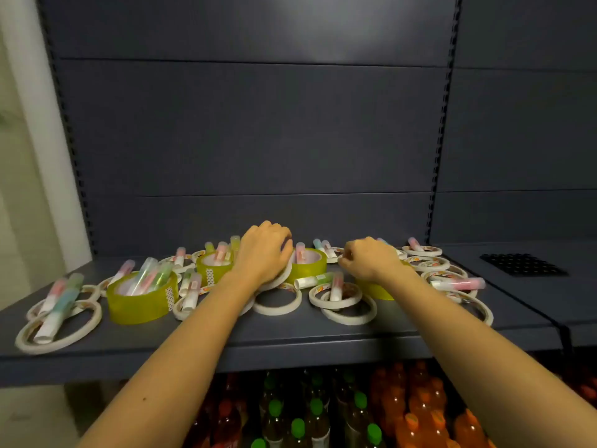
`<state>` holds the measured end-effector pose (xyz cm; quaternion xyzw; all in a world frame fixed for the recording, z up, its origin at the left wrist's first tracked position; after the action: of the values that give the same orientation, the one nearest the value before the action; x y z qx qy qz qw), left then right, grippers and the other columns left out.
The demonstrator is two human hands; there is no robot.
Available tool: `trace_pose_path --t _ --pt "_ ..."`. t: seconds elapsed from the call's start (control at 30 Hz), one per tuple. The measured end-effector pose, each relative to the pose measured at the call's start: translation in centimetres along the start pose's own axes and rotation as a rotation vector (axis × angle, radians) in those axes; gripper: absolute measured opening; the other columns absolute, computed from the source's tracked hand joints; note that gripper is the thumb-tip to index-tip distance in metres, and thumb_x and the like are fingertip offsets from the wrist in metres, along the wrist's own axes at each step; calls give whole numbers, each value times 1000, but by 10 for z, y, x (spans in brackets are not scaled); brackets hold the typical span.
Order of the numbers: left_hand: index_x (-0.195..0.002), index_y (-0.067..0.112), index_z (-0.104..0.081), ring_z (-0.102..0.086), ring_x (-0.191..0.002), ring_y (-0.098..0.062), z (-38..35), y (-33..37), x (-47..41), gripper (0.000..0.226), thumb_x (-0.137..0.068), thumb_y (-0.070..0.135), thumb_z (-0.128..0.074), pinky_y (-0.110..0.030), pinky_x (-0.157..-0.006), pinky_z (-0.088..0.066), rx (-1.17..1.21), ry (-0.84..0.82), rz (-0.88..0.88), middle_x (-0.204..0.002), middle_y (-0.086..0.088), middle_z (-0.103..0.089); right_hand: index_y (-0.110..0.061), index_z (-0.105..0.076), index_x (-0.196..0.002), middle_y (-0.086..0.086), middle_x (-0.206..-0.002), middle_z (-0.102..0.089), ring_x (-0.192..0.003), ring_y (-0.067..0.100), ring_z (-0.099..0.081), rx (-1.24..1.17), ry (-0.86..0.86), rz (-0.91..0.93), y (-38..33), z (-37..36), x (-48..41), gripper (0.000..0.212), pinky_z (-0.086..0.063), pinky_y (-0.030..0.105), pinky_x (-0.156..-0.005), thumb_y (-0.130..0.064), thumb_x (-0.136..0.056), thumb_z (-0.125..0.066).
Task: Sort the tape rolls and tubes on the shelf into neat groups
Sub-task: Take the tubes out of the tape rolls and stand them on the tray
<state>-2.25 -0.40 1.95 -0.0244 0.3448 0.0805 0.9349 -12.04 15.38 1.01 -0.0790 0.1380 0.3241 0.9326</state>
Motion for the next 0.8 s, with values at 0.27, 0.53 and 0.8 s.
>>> trace_pose_path --t 0.27,0.53,0.8 --pt "-101 17 -65 -59 -93 -23 -26 15 -26 24 -90 27 -46 -35 -72 -44 106 -100 -68 -101 -2 -67 -16 -57 -114 9 -117 -58 -106 26 -57 87 -114 -104 -8 -25 -20 43 -38 33 -75 -49 -87 -51" --pt "-98 17 -68 -61 -90 -25 -44 30 -35 24 -88 29 -50 -34 -73 -43 37 -281 -150 -101 -3 -67 -14 -62 -110 6 -99 -61 -97 24 -59 -113 -179 -194 -6 -10 -31 36 -47 31 -76 -36 -83 -59" --pt "-108 9 -65 -51 -101 -25 -64 52 -37 41 -87 42 -54 -34 -85 -40 -89 -433 -270 -111 -12 -57 -21 -70 -92 4 -101 -67 -95 25 -62 -306 -38 -231 34 40 -31 18 -54 38 -85 -33 -81 -62"
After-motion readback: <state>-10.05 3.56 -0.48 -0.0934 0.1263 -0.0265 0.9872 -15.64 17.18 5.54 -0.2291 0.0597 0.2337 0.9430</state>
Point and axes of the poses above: each hand's wrist, its own x-axis away from the middle knuckle, its own z-axis out of the back of the hand, y = z × x, the point moved 3 cm from there along -x, towards the middle knuckle
